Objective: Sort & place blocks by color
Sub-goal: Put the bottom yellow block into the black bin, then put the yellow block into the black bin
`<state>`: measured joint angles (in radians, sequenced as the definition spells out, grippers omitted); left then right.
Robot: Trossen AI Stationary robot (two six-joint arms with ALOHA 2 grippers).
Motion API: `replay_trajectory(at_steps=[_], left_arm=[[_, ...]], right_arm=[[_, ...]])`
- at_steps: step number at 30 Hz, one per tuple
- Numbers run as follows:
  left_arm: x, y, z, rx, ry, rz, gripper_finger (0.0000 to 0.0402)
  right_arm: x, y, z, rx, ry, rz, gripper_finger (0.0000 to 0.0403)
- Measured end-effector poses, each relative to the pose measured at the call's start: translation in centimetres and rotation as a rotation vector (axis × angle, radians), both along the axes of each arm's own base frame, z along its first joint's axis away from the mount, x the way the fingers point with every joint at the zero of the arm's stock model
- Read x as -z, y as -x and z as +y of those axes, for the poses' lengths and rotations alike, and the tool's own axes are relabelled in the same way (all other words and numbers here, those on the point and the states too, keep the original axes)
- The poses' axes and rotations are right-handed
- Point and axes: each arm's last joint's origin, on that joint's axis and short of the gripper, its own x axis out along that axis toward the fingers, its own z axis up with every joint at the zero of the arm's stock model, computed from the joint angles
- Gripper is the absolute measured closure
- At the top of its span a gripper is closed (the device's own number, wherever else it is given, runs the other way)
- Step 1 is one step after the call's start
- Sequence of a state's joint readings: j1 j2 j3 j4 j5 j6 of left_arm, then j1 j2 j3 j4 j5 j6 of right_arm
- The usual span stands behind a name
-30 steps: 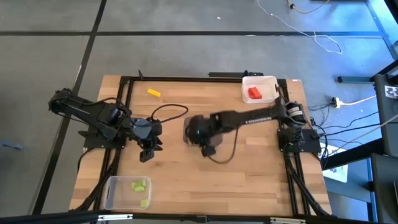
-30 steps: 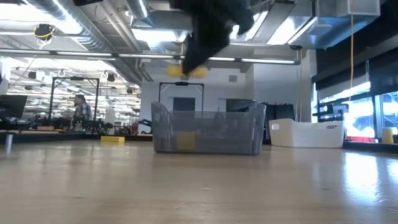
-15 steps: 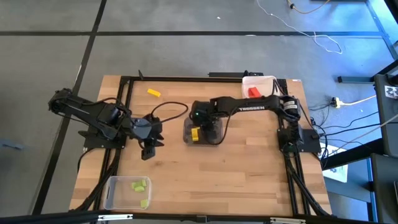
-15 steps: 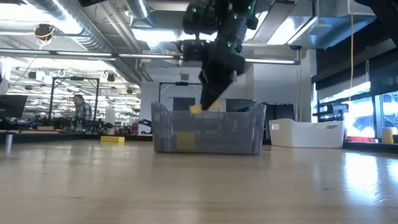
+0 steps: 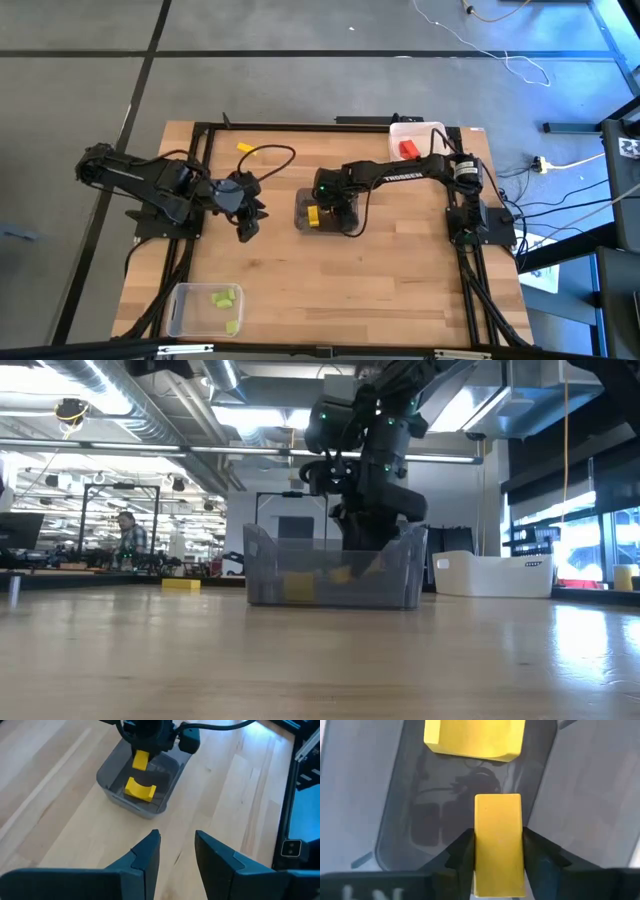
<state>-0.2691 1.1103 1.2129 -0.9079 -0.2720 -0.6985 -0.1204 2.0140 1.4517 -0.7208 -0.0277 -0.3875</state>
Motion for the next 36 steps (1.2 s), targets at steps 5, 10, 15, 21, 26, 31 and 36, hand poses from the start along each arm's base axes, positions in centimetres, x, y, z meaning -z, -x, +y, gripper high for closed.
replay_trajectory(at_steps=[5,10,15,21,26,31,36], left_arm=[[0.0,-0.1,0.3,-0.017,0.002,0.0,0.0287],[0.0,-0.2,0.9,-0.08,0.038,-0.005,0.0287],[0.0,-0.3,2.0,-0.188,0.015,-0.021,0.0287],[0.0,-0.4,4.6,-0.372,-0.001,-0.022,0.0287],[0.1,-0.2,7.1,-0.556,0.052,-0.037,0.0287],[0.5,0.6,9.3,-0.556,-0.042,0.064,0.0287],[0.8,1.8,12.2,-0.532,-0.01,0.148,0.0287]], right_arm=[[0.3,0.1,-0.2,-0.006,0.003,0.004,0.0191],[0.3,0.2,-0.5,0.002,0.003,0.005,0.0166],[-0.4,0.4,-0.6,0.006,-0.003,0.048,0.0163],[-4.3,-0.2,-0.6,-0.054,-0.031,-0.026,0.0162],[-9.1,0.4,-0.5,-0.11,-0.037,-0.171,0.0162],[-13.7,2.2,-0.8,-0.151,0.012,-0.303,0.0161],[-16.7,4.1,-1.6,-0.113,0.035,-0.394,0.0161]])
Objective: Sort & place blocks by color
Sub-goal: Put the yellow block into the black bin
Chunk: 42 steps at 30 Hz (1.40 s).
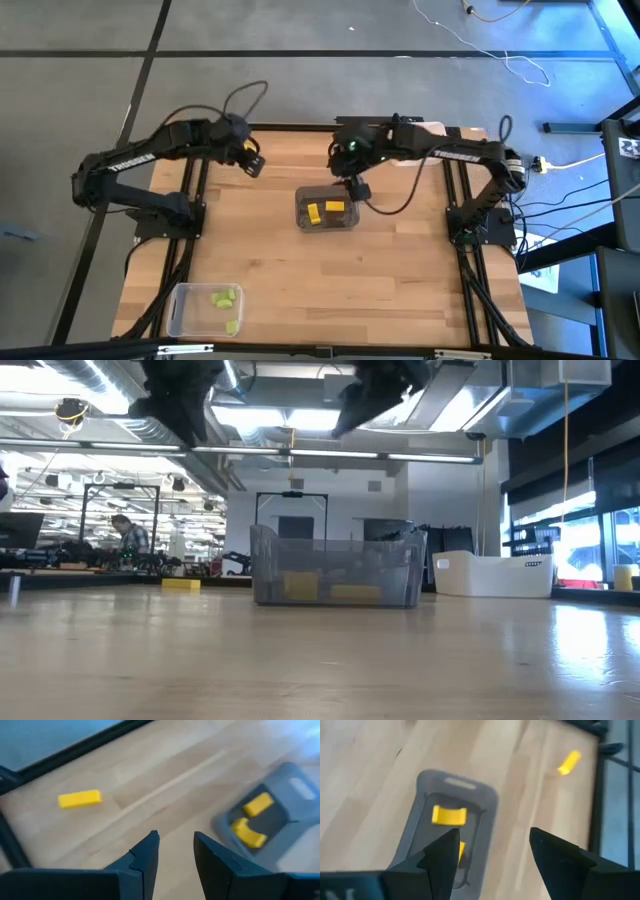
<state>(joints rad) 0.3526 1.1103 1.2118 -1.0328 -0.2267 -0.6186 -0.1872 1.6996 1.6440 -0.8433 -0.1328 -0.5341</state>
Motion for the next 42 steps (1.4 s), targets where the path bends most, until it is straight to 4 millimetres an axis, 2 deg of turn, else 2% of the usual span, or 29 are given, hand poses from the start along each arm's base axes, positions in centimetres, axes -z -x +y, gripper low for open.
replay_trajectory(at_steps=[5,12,16,22,31,35,42], left_arm=[[0.1,1.9,3.5,0.089,-0.048,0.081,0.0287],[1.2,4.4,8.5,0.242,-0.014,0.12,0.0287],[2.7,5.2,11.3,0.272,0.003,0.192,0.0287],[6.4,4.6,14.8,0.34,0.108,0.296,0.0287],[11.1,3.1,17.0,0.516,0.231,0.402,0.0285],[12.1,2.9,17.4,0.54,0.257,0.417,0.0287],[12.4,2.8,17.5,0.538,0.268,0.421,0.0285]], right_arm=[[-1.8,0.9,-0.6,0.105,-0.056,-0.086,0.0161],[-2.4,0.8,-1.0,0.191,-0.12,-0.146,0.0161],[-2.4,0.8,-1.0,0.188,-0.117,-0.148,0.0161],[-2.4,0.8,-1.0,0.189,-0.119,-0.151,0.0161],[-2.4,0.9,-0.9,0.068,-0.25,-0.144,0.0161],[-2.4,1.0,-1.0,0.079,-0.241,-0.143,0.0161],[-2.4,1.0,-1.0,0.081,-0.245,-0.142,0.0161]])
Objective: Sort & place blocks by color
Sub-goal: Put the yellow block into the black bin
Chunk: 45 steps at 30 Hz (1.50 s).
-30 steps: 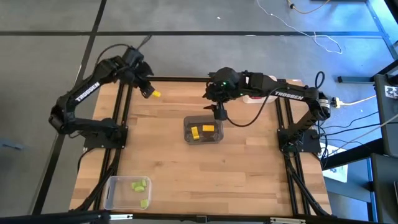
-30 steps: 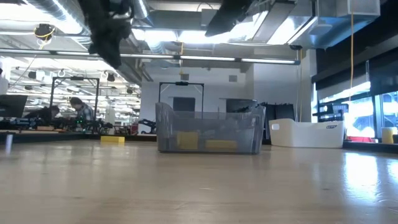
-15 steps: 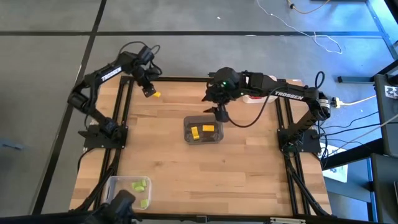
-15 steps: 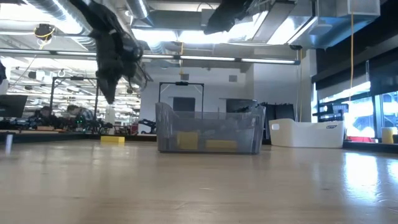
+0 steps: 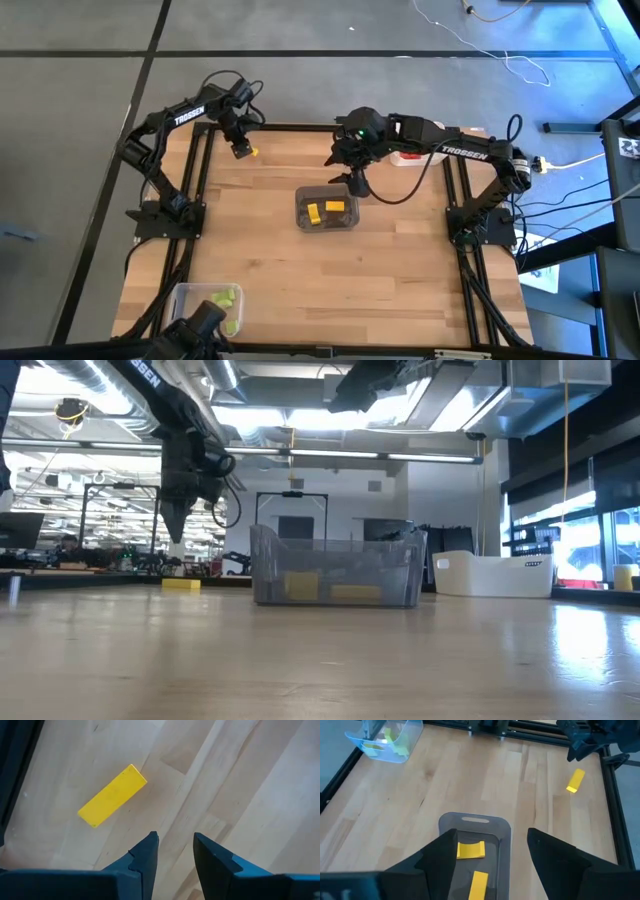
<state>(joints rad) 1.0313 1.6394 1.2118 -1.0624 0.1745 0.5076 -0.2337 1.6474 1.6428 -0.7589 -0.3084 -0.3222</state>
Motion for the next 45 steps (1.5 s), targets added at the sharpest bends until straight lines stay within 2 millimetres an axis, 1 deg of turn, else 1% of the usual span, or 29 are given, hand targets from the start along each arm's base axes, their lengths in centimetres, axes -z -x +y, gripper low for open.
replay_trajectory(at_steps=[7,12,15,20,23,26,28,31,34,37,39,43,45], left_arm=[[0.0,0.0,0.0,-0.007,0.001,0.0,0.0285],[0.0,0.0,0.0,-0.11,0.021,0.002,0.0286],[0.0,0.0,0.0,-0.115,0.018,0.013,0.0287],[0.0,0.0,-0.1,-0.112,0.043,-0.018,0.0286],[0.0,-0.1,-0.1,-0.159,0.054,-0.019,0.0284],[-0.1,-0.2,0.1,-0.169,0.07,-0.071,0.0281],[-0.1,-0.1,0.3,-0.14,0.063,-0.109,0.027],[-0.1,0.0,0.8,-0.105,0.022,-0.128,0.0238],[-0.1,0.1,1.1,-0.043,-0.05,-0.087,0.0202],[-0.1,0.2,1.2,0.025,-0.096,-0.039,0.0175],[0.1,0.2,1.3,0.08,-0.117,-0.006,0.0165],[1.5,-0.1,1.8,0.21,-0.094,0.006,0.0156],[2.2,-0.2,1.9,0.22,-0.071,0.026,0.0156]], right_arm=[[0.0,0.0,0.0,0.0,0.0,0.0,0.0161],[0.0,0.0,0.0,0.0,0.0,0.0,0.0161],[0.0,0.0,0.0,0.0,0.0,0.0,0.0161],[0.0,0.0,0.0,0.001,0.0,0.0,0.0161],[0.0,0.0,0.0,0.001,0.0,0.001,0.0161],[0.0,0.0,0.0,0.0,0.0,0.001,0.0161],[0.0,0.0,0.0,0.001,0.0,0.001,0.0161],[0.0,0.0,0.0,0.001,0.0,0.001,0.0161],[0.0,0.0,0.0,0.001,0.0,0.001,0.0161],[0.0,0.0,0.0,0.001,0.0,0.001,0.0161],[0.0,0.0,0.0,0.001,0.0,0.001,0.0161],[0.0,0.0,0.0,0.001,0.0,0.001,0.0161],[0.0,0.0,0.0,0.001,0.0,0.001,0.0161]])
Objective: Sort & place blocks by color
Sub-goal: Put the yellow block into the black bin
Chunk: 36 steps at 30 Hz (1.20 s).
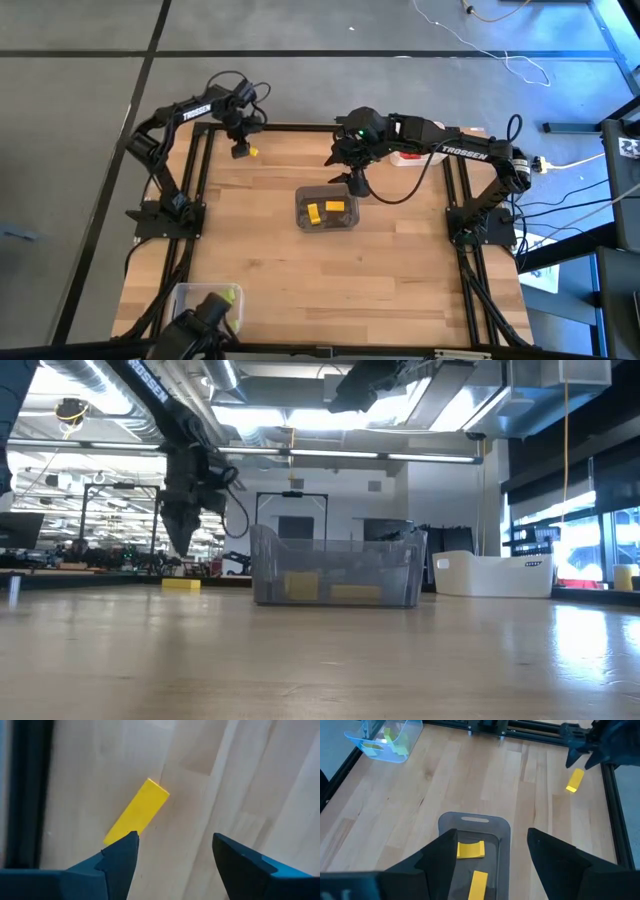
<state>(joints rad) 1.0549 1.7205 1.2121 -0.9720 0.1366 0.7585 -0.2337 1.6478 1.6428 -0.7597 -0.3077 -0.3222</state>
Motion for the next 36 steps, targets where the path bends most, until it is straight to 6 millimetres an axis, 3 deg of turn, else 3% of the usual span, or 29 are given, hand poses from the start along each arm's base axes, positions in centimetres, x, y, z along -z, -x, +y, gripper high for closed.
replay_trajectory(at_steps=[8,15,28,36], left_arm=[[2.2,-0.3,0.8,-0.06,-0.011,0.135,0.0156],[2.2,-1.9,1.3,-0.041,-0.121,0.068,0.0156],[5.1,-3.0,1.2,0.059,-0.055,0.143,0.0156],[5.0,-3.0,1.6,0.11,-0.073,0.109,0.0156]], right_arm=[[0.0,0.0,0.0,0.0,0.0,0.0,0.0161],[0.0,0.0,0.0,0.0,0.0,0.0,0.0161],[0.0,0.0,0.0,0.0,0.0,0.001,0.0161],[0.0,0.0,0.0,0.0,0.0,0.0,0.0161]])
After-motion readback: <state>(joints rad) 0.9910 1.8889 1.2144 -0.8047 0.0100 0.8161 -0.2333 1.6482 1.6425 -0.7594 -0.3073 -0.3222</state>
